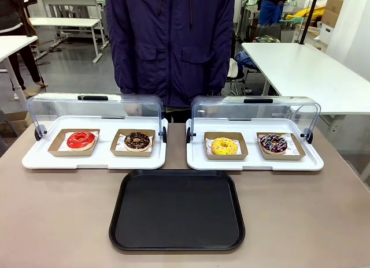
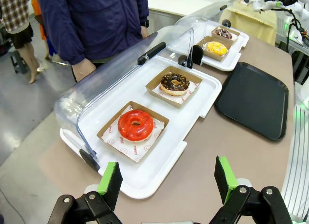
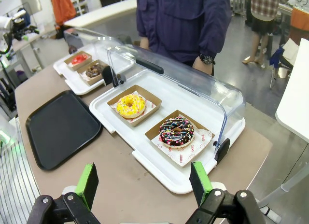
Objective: Move the third donut from the left to the tray.
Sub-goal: Pick up the Paper togo box containing the Donut indicated by the person and place it on the Handle tray.
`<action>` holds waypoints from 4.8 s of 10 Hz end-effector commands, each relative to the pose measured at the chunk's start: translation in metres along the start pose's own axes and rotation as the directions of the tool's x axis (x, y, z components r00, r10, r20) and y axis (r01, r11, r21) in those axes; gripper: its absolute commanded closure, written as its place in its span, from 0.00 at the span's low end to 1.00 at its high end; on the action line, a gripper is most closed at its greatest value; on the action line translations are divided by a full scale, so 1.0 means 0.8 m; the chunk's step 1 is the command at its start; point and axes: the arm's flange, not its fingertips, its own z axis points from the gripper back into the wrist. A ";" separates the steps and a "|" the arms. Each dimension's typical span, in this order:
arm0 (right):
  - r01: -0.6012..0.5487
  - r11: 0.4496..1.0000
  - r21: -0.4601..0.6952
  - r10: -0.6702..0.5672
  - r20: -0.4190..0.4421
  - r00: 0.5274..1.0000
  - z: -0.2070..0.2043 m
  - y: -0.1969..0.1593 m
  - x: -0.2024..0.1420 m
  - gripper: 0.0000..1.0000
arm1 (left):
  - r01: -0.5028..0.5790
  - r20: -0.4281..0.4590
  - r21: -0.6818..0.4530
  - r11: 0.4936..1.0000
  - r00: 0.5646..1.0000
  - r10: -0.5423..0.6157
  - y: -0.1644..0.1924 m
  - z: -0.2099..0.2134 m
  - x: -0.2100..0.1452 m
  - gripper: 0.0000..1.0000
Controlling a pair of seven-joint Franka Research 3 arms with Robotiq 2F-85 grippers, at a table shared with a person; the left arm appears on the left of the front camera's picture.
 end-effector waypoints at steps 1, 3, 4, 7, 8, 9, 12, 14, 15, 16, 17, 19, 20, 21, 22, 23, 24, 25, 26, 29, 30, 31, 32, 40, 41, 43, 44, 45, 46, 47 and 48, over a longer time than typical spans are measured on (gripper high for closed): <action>-0.012 1.000 -0.005 0.012 0.025 1.000 -0.002 -0.003 0.003 0.00 | 0.008 0.001 -0.008 1.000 1.000 -0.008 -0.001 0.002 0.001 0.00; -0.012 1.000 -0.005 0.012 0.025 1.000 -0.002 -0.003 0.003 0.00 | 0.008 0.001 -0.008 1.000 1.000 -0.008 -0.001 0.002 0.001 0.00; -0.012 1.000 -0.005 0.012 0.025 1.000 -0.002 -0.003 0.003 0.00 | 0.008 0.001 -0.008 1.000 1.000 -0.008 -0.001 0.002 0.001 0.00; -0.012 1.000 -0.005 0.012 0.025 1.000 -0.002 -0.003 0.003 0.00 | 0.008 0.001 -0.008 1.000 1.000 -0.008 -0.001 0.002 0.001 0.00; -0.012 1.000 -0.005 0.012 0.025 1.000 -0.002 -0.003 0.003 0.00 | 0.008 0.001 -0.008 1.000 1.000 -0.008 -0.001 0.002 0.001 0.00; -0.012 1.000 -0.005 0.012 0.025 1.000 -0.002 -0.003 0.003 0.00 | 0.008 0.001 -0.008 1.000 1.000 -0.008 -0.001 0.002 0.001 0.00; -0.012 1.000 -0.005 0.012 0.025 1.000 -0.002 -0.003 0.003 0.00 | 0.008 0.001 -0.008 1.000 1.000 -0.008 -0.001 0.002 0.001 0.00; -0.012 1.000 -0.005 0.012 0.025 1.000 -0.002 -0.003 0.003 0.00 | 0.008 0.001 -0.008 1.000 1.000 -0.008 -0.001 0.002 0.001 0.00; -0.012 1.000 -0.005 0.012 0.025 1.000 -0.002 -0.003 0.003 0.00 | 0.008 0.001 -0.008 1.000 1.000 -0.008 -0.001 0.002 0.001 0.00; -0.012 1.000 -0.005 0.012 0.025 1.000 -0.002 -0.003 0.003 0.00 | 0.008 0.001 -0.008 1.000 1.000 -0.008 -0.001 0.002 0.001 0.00; -0.012 1.000 -0.005 0.012 0.025 1.000 -0.002 -0.003 0.003 0.00 | 0.008 0.001 -0.008 1.000 1.000 -0.008 -0.001 0.002 0.001 0.00; -0.012 1.000 -0.005 0.012 0.025 1.000 -0.002 -0.003 0.003 0.00 | 0.008 0.001 -0.008 1.000 1.000 -0.008 -0.001 0.002 0.001 0.00; -0.012 1.000 -0.005 0.012 0.025 1.000 -0.002 -0.003 0.003 0.00 | 0.008 0.001 -0.008 1.000 1.000 -0.008 -0.001 0.002 0.001 0.00; -0.012 1.000 -0.005 0.012 0.025 1.000 -0.002 -0.003 0.003 0.00 | 0.008 0.001 -0.008 1.000 1.000 -0.008 -0.001 0.002 0.001 0.00; -0.012 1.000 -0.005 0.012 0.025 1.000 -0.002 -0.003 0.003 0.00 | 0.008 0.001 -0.008 1.000 1.000 -0.008 -0.001 0.002 0.001 0.00; -0.012 1.000 -0.005 0.012 0.025 1.000 -0.002 -0.003 0.003 0.00 | 0.008 0.001 -0.008 1.000 1.000 -0.008 -0.001 0.002 0.001 0.00; -0.012 1.000 -0.005 0.012 0.025 1.000 -0.002 -0.003 0.003 0.00 | 0.008 0.001 -0.008 1.000 1.000 -0.008 -0.001 0.002 0.001 0.00; -0.012 1.000 -0.005 0.012 0.025 1.000 -0.002 -0.003 0.003 0.00 | 0.008 0.001 -0.008 1.000 1.000 -0.008 -0.001 0.002 0.001 0.00; -0.012 1.000 -0.005 0.012 0.025 1.000 -0.002 -0.003 0.003 0.00 | 0.008 0.001 -0.008 1.000 1.000 -0.008 -0.001 0.002 0.001 0.00; -0.012 1.000 -0.005 0.012 0.025 1.000 -0.002 -0.003 0.003 0.00 | 0.008 0.001 -0.008 1.000 1.000 -0.008 -0.001 0.002 0.001 0.00; -0.012 1.000 -0.005 0.012 0.025 1.000 -0.002 -0.003 0.003 0.00 | 0.008 0.001 -0.008 1.000 1.000 -0.008 -0.001 0.002 0.001 0.00; -0.012 1.000 -0.005 0.012 0.025 1.000 -0.002 -0.003 0.003 0.00 | 0.008 0.001 -0.008 1.000 1.000 -0.008 -0.001 0.002 0.001 0.00; -0.012 1.000 -0.005 0.012 0.025 1.000 -0.002 -0.003 0.003 0.00 | 0.008 0.001 -0.008 1.000 1.000 -0.008 -0.001 0.002 0.001 0.00; -0.012 1.000 -0.005 0.012 0.025 1.000 -0.002 -0.003 0.003 0.00 | 0.008 0.001 -0.008 1.000 1.000 -0.008 -0.001 0.002 0.001 0.00; -0.012 1.000 -0.005 0.012 0.025 1.000 -0.002 -0.003 0.003 0.00 | 0.008 0.001 -0.008 1.000 1.000 -0.008 -0.001 0.002 0.001 0.00; -0.012 1.000 -0.005 0.012 0.025 1.000 -0.002 -0.003 0.003 0.00 | 0.008 0.001 -0.008 1.000 1.000 -0.008 -0.001 0.002 0.001 0.00; -0.012 1.000 -0.005 0.012 0.025 1.000 -0.002 -0.003 0.003 0.00 | 0.008 0.001 -0.008 1.000 1.000 -0.008 -0.001 0.002 0.001 0.00; -0.012 1.000 -0.005 0.012 0.025 1.000 -0.002 -0.003 0.003 0.00 | 0.008 0.001 -0.008 1.000 1.000 -0.008 -0.001 0.002 0.001 0.00; -0.012 1.000 -0.005 0.012 0.025 1.000 -0.002 -0.003 0.003 0.00 | 0.008 0.001 -0.008 1.000 1.000 -0.008 -0.001 0.002 0.001 0.00; -0.012 1.000 -0.005 0.012 0.025 1.000 -0.002 -0.003 0.003 0.00 | 0.008 0.001 -0.008 1.000 1.000 -0.008 -0.001 0.002 0.001 0.00; -0.012 1.000 -0.005 0.012 0.025 1.000 -0.002 -0.003 0.003 0.00 | 0.008 0.001 -0.008 1.000 1.000 -0.008 -0.001 0.002 0.001 0.00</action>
